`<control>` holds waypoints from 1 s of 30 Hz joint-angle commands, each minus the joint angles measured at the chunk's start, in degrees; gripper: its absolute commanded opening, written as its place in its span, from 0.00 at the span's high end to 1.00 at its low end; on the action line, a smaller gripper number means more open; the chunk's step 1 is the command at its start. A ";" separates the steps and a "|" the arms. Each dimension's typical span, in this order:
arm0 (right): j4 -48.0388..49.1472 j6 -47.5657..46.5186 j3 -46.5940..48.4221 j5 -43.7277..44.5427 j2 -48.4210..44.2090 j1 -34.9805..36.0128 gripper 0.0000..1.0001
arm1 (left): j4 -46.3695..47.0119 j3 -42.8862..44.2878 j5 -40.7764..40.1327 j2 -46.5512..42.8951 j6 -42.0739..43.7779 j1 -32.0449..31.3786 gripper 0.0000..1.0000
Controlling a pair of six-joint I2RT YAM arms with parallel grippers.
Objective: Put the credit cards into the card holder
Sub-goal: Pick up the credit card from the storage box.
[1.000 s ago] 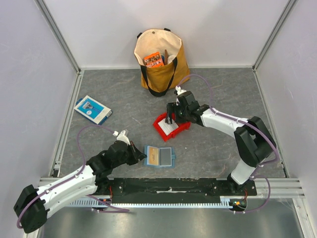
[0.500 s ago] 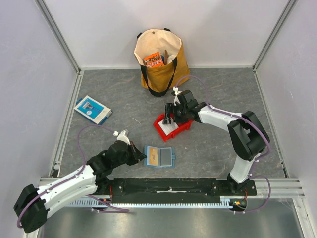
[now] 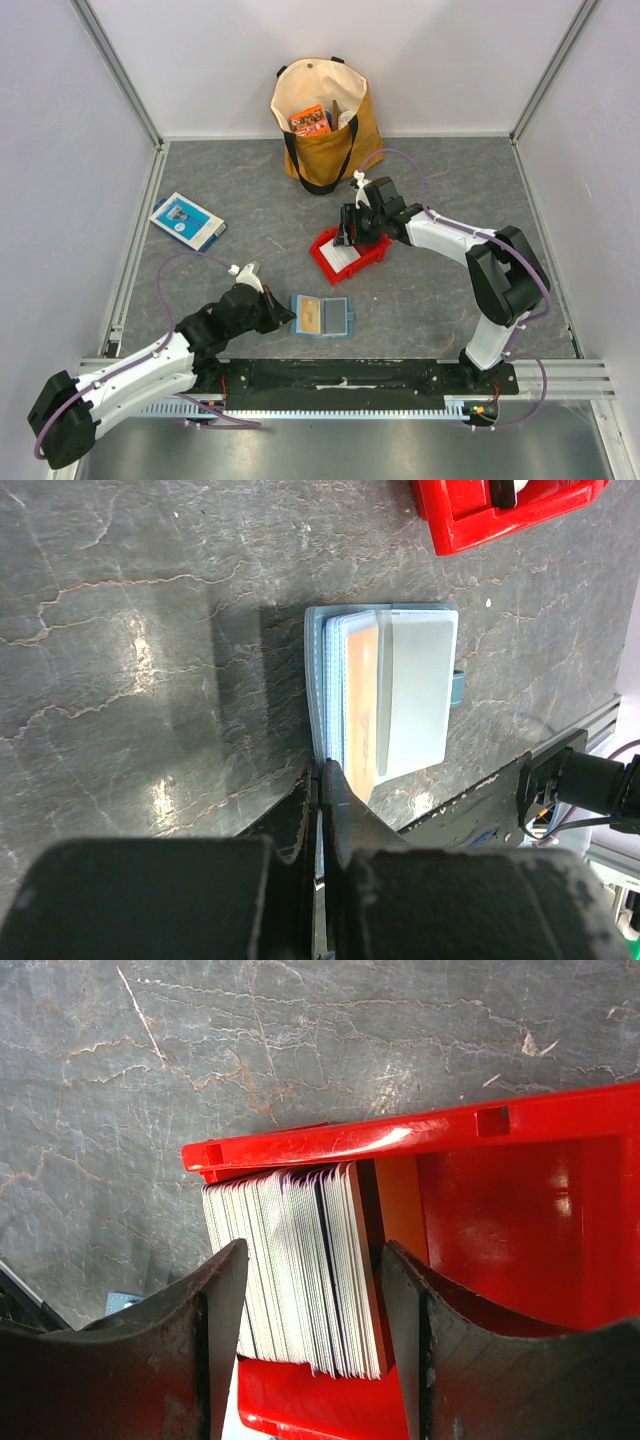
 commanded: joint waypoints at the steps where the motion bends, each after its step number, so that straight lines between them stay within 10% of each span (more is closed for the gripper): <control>1: 0.72 -0.28 0.38 -2.52 -2.62 -0.24 0.39 | 1.25 1.85 -0.77 0.10 0.16 -0.10 0.98; 20: 0.28 -0.20 0.11 -2.52 -2.80 -1.12 0.65 | 1.69 1.41 -0.68 0.37 0.33 -0.10 0.98; 30: 0.37 -0.19 0.29 -0.68 -2.62 -1.29 0.52 | 1.60 1.50 -0.68 0.45 0.34 -0.10 0.98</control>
